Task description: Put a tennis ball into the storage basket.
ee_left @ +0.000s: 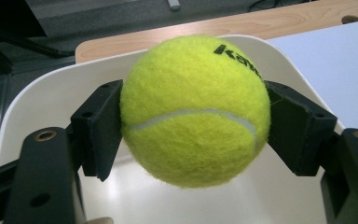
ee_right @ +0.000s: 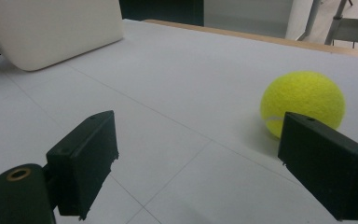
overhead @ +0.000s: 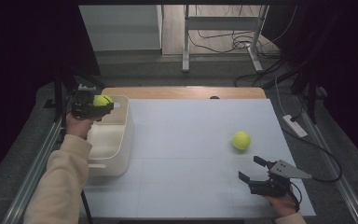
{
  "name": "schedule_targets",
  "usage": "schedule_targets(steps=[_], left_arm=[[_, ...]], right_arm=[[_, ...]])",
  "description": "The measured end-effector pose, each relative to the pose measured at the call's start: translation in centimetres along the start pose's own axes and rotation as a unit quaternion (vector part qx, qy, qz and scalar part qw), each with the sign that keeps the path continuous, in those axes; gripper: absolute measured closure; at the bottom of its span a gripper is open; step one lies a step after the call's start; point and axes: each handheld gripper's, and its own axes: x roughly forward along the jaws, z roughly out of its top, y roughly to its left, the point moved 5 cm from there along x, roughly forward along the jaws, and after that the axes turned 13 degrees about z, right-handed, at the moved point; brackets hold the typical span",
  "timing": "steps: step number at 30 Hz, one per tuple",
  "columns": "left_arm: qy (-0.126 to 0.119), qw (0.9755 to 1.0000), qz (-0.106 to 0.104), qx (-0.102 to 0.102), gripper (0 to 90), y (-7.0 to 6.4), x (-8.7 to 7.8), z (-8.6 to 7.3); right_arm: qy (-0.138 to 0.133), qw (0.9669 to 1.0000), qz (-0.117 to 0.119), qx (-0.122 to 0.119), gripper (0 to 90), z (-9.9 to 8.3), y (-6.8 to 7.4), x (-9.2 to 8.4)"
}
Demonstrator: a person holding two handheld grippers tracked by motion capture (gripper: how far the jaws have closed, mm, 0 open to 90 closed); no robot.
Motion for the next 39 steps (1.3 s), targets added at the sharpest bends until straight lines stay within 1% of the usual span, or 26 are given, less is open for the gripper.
schedule_targets(steps=[3,10,12,13,14,15,17,18,20,22,25,28,30,32,33,37,39], left_arm=[[-0.001,1.0000,0.000,-0.003,27.1,0.1,0.0,0.0],[-0.003,1.0000,0.000,-0.002,26.9,0.1,-0.1,0.0],[-0.003,1.0000,-0.001,-0.004,26.8,0.0,-0.2,0.1],[-0.006,1.0000,-0.001,-0.004,26.6,0.0,-0.3,0.1],[-0.011,0.9999,-0.004,-0.004,25.9,-0.1,-0.3,0.1],[-0.015,0.9998,-0.010,-0.007,23.6,-0.2,-0.5,0.2],[-0.029,0.9995,-0.006,-0.011,19.8,-0.3,-0.8,0.4],[-0.034,0.9993,-0.007,-0.010,18.4,-0.3,-1.0,0.5],[-0.044,0.9988,-0.017,-0.011,15.9,-0.6,-1.5,0.7],[-0.046,0.9986,-0.020,-0.012,13.3,-0.6,-1.6,0.7],[-0.052,0.9981,-0.030,-0.012,12.1,-0.8,-1.9,0.7],[-0.066,0.9972,-0.034,-0.012,9.9,-1.1,-2.3,0.8],[-0.072,0.9965,-0.042,-0.006,8.7,-1.6,-2.7,0.8],[-0.078,0.9956,-0.052,-0.007,8.7,-1.9,-3.0,0.8],[-0.078,0.9956,-0.052,-0.007,8.6,-1.9,-3.0,0.8],[-0.093,0.9928,-0.074,-0.010,8.8,-2.6,-4.1,0.7],[-0.103,0.9907,-0.089,-0.009,9.5,-3.0,-4.7,0.5]], right_arm=[[0.000,1.0000,0.000,0.000,11.8,0.0,0.0,0.0],[-0.001,1.0000,0.000,0.000,11.8,0.0,0.0,0.0],[-0.001,1.0000,0.000,0.000,11.8,0.0,0.0,-0.1],[-0.001,1.0000,0.000,0.000,11.9,0.0,0.0,-0.1],[-0.001,1.0000,0.000,0.000,11.8,0.0,0.0,-0.1],[-0.001,1.0000,0.000,0.000,11.8,0.0,0.0,-0.1],[-0.001,1.0000,0.000,0.000,11.8,0.0,0.0,-0.1],[-0.001,1.0000,0.000,0.000,11.8,0.0,0.0,-0.1],[-0.001,1.0000,0.000,0.000,11.8,0.0,0.0,-0.1],[-0.001,1.0000,0.000,-0.001,11.9,0.0,0.0,-0.1],[-0.002,1.0000,-0.001,-0.001,11.9,0.0,0.0,-0.1],[-0.001,1.0000,0.000,-0.001,11.9,0.0,0.0,-0.1],[-0.001,1.0000,0.000,-0.001,11.9,0.0,0.0,-0.1],[-0.001,1.0000,-0.001,0.000,11.9,0.0,0.0,-0.1],[-0.001,1.0000,-0.001,0.000,11.9,0.0,0.0,-0.1],[-0.003,1.0000,0.000,0.001,11.9,0.1,-0.1,0.0],[-0.005,1.0000,0.000,0.002,11.9,0.1,-0.1,0.0]])
